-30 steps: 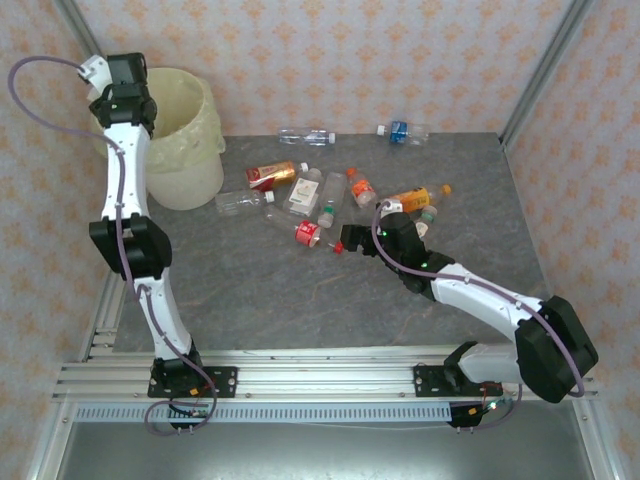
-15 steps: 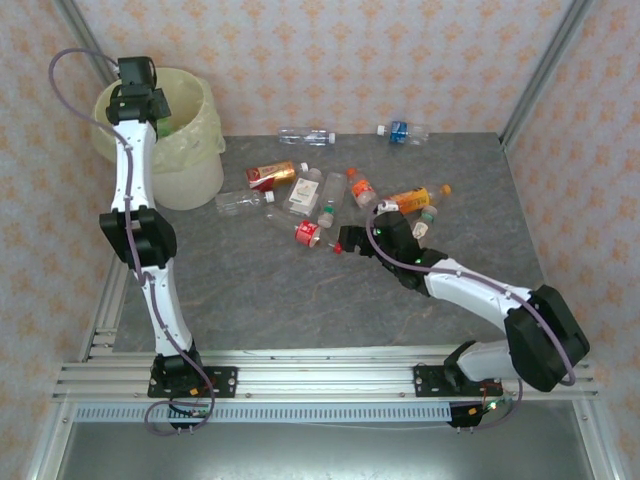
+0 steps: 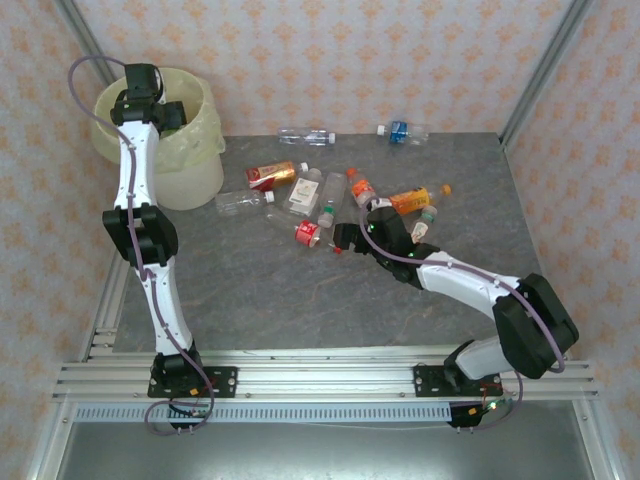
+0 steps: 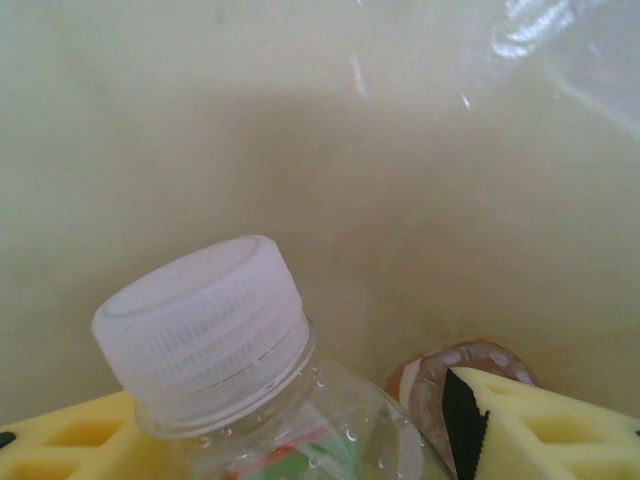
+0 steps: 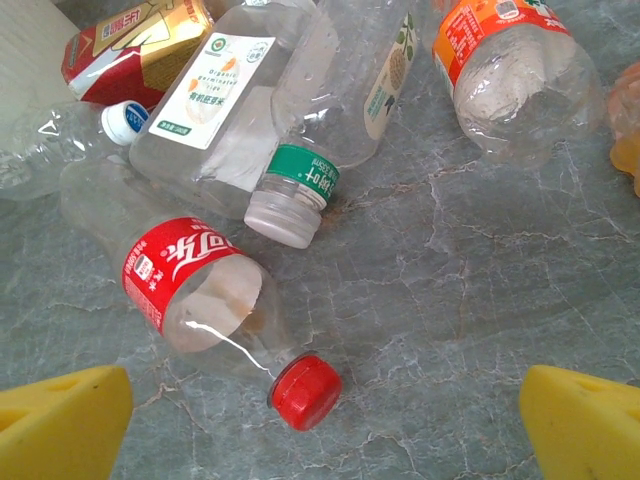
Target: Put the plastic bottles in the bin
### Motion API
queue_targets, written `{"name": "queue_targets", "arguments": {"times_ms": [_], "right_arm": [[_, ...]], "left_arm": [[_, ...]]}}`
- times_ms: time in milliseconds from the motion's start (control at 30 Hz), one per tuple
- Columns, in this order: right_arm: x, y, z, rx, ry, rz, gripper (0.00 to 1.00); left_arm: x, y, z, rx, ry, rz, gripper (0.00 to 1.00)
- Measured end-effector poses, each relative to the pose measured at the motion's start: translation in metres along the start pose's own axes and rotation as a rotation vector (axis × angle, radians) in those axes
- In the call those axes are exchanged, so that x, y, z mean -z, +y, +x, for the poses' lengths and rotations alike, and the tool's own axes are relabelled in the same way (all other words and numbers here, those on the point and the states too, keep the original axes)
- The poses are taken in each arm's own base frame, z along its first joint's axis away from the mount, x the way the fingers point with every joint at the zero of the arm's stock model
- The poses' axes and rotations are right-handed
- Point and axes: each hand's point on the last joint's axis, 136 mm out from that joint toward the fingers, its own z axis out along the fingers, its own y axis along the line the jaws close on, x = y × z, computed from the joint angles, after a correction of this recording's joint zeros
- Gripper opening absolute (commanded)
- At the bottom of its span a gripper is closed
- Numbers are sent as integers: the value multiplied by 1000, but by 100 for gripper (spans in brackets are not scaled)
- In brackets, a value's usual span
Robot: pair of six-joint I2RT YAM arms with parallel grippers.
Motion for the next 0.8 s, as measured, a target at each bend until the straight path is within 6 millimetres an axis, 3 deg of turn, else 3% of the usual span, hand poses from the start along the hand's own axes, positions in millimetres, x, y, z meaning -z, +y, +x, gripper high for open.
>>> {"name": "queue_targets", "arguments": {"times_ms": [300, 533, 667, 800], "right_arm": [[6, -5, -6, -11, -38, 24, 99], [19, -12, -18, -29, -92, 45, 99], [26, -25, -28, -52, -122, 85, 99], [31, -45, -35, -77, -139, 146, 99]], "left_arm": [[1, -14, 2, 9, 10, 80, 80], [2, -14, 2, 47, 11, 80, 97], [6, -13, -1, 63, 3, 77, 100], [25, -12, -13, 90, -32, 82, 100]]}}
